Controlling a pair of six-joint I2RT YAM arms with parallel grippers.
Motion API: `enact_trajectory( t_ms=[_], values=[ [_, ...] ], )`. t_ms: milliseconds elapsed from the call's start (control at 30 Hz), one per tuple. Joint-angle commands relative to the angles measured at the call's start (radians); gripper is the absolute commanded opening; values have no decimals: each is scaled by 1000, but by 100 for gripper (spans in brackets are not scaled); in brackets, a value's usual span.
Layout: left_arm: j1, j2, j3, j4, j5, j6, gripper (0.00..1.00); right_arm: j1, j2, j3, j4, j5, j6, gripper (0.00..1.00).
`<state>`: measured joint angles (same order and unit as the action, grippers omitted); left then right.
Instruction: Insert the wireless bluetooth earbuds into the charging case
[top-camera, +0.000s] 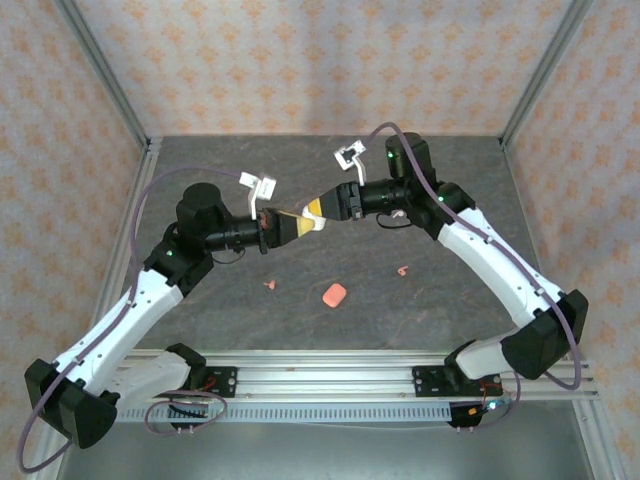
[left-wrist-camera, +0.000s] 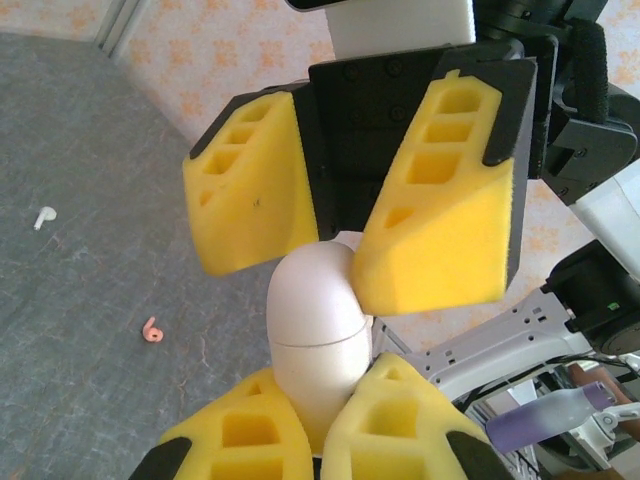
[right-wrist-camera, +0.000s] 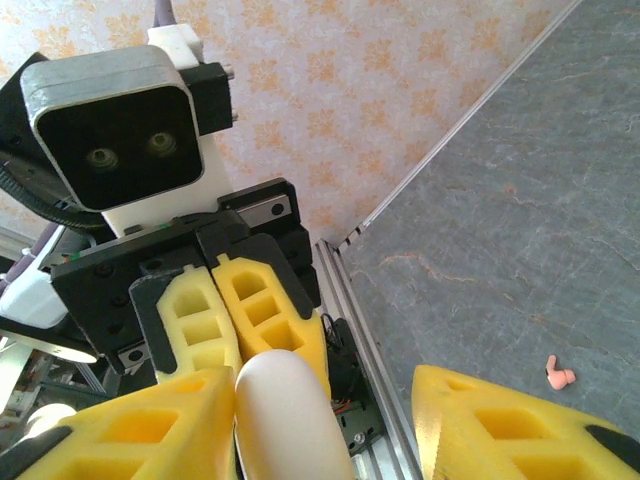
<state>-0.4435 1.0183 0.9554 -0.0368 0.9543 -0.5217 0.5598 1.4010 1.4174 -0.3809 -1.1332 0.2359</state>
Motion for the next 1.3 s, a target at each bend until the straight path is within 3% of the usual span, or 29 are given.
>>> enact_trajectory(
  t_ms=[0, 300, 533, 833, 1100, 1267],
  values=[
    [-3, -27, -10, 21, -12, 24, 0, 4, 10, 4, 3, 15, -9, 49],
    [-3, -45, -14, 37, -14, 18, 0, -11, 22, 9, -71, 119, -26, 49],
    [-2, -47, -23, 48, -17, 6, 0, -19, 6, -26, 4, 88, 34, 51],
    [-2, -43, -24, 52, -19, 11, 0, -41, 12, -26, -35, 168, 38, 55],
    [-2, -79, -46, -1, -74, 86, 0, -63, -10, -45, -65, 367, 115, 60],
    [-2, -150, -51, -138, -186, 205, 0, -67, 19, -57, -132, 555, 203, 59]
  ],
)
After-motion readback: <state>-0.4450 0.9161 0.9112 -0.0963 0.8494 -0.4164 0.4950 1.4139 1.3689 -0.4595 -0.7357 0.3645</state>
